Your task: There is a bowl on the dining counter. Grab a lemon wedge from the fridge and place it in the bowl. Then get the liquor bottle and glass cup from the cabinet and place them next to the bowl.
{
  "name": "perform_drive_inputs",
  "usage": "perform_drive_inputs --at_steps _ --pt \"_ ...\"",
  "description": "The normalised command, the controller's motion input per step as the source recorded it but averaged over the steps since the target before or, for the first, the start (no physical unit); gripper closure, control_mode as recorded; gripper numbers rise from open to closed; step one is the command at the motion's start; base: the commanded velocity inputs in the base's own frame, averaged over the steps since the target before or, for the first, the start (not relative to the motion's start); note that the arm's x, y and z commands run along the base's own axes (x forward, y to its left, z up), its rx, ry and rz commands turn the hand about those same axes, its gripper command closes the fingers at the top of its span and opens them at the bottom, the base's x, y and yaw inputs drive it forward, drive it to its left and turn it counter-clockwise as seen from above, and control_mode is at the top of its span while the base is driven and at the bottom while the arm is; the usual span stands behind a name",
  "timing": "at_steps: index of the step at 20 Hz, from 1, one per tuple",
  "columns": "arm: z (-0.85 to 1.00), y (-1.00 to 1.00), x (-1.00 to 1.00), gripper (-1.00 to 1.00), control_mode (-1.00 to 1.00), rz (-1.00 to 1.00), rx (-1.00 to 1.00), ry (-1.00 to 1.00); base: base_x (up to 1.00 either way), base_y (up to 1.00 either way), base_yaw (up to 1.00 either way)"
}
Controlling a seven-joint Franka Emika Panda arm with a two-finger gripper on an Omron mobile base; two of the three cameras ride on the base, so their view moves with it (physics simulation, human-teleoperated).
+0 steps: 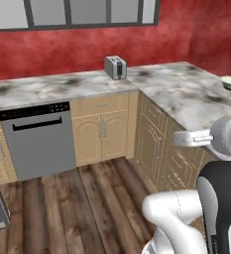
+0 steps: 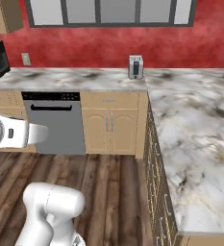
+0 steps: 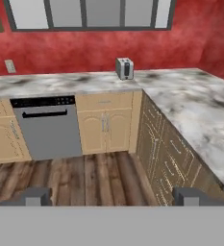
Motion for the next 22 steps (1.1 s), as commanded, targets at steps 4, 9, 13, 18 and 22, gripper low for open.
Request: perform_drive_inputs --at_steps 4,9,13,18,22 --pt "0.00 0.00 0.00 -1.00 1.00 0.00 0.00 0.00 0.60 0.42 0.10" --pt "0.00 0.00 0.00 -1.00 1.00 0.00 0.00 0.00 0.55 0.31 0.28" --pt "0.00 0.00 0.00 -1.00 1.00 0.00 0.00 0.00 0.64 0.26 0.36" --pt "0.00 0.00 0.00 -1.00 1.00 0.00 0.00 0.00 0.79 0.10 0.42" --pt "0.00 0.00 0.00 -1.00 1.00 0.00 0.00 0.00 0.98 0.00 0.41"
